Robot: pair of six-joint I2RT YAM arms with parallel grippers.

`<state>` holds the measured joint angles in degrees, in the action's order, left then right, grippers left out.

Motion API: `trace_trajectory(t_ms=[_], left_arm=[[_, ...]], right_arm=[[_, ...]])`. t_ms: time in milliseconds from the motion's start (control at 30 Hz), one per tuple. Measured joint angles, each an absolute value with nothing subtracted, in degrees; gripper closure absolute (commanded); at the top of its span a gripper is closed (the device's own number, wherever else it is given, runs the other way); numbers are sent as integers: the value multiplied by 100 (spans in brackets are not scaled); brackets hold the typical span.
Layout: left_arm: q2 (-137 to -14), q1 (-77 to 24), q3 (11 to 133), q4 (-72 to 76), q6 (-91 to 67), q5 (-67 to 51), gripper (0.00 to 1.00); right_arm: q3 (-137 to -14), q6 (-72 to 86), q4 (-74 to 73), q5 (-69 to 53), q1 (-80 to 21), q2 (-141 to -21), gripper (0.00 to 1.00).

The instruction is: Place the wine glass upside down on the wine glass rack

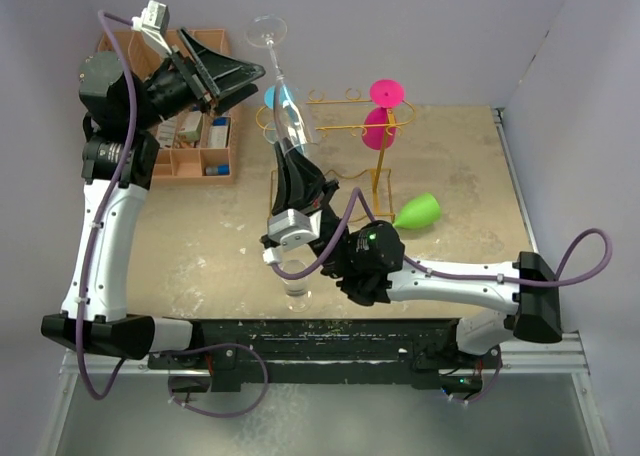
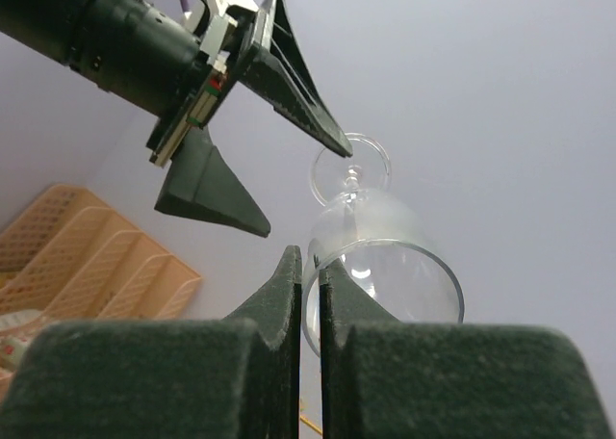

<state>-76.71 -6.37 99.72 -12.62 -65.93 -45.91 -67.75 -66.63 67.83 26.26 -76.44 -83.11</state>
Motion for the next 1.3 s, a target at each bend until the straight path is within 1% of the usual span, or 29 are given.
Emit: trace_trajectory(t_ms=[67, 133, 267, 367, 400, 467, 567, 600, 667, 933, 1033, 1167, 1200, 1300], left_arm=[[-7671, -639, 10018, -1111, -6702, -4630, 6], [-7677, -642, 10051, -1017, -6755, -4635, 9], [-7767, -690, 10121, -921, -6816, -4630, 11], [-7856, -766, 10125, -904, -6823, -4628, 15], [-7894, -790, 10125, -904, -6820, -4628, 18], [-7957, -823, 10130, -904, -6818, -4628, 27], [-8018, -840, 10147, -904, -6816, -4626, 45], [-8027, -840, 10147, -904, -6807, -4624, 49], [-8027, -843, 10149, -899, -6796, -4622, 52], [-8031, -845, 10315, -945, -6726, -4593, 51], [-8031, -845, 10383, -965, -6667, -4580, 62], [-8040, -845, 10383, -1037, -6637, -4563, 68], [-8040, -845, 10383, -1035, -6639, -4563, 71], [-8040, -845, 10383, -1026, -6635, -4569, 88]], right_arm=[[-6775, -6899, 7026, 2652, -7651, -8412, 100], [-6775, -7057, 7199, 2650, -7658, -8506, 100], [-6777, -7297, 7397, 2646, -7710, -8715, 100], [-6805, -7481, 7489, 2641, -7769, -8934, 100], [-6827, -7548, 7509, 2637, -7784, -9019, 100], [-6853, -7658, 7535, 2613, -7806, -9177, 100], [-6855, -7708, 7526, 2598, -7813, -9303, 100], [-6855, -7714, 7529, 2598, -7813, -9327, 100], [-6862, -7758, 7542, 2598, -7811, -9338, 100], [-7030, -8202, 8134, 2676, -7811, -9618, 100], [-7037, -8377, 8283, 2749, -7811, -9782, 100], [-7037, -8447, 8346, 2753, -7811, -9806, 100], [-7037, -8449, 8357, 2751, -7811, -9806, 100], [-7037, -8449, 8383, 2746, -7811, -9806, 100]])
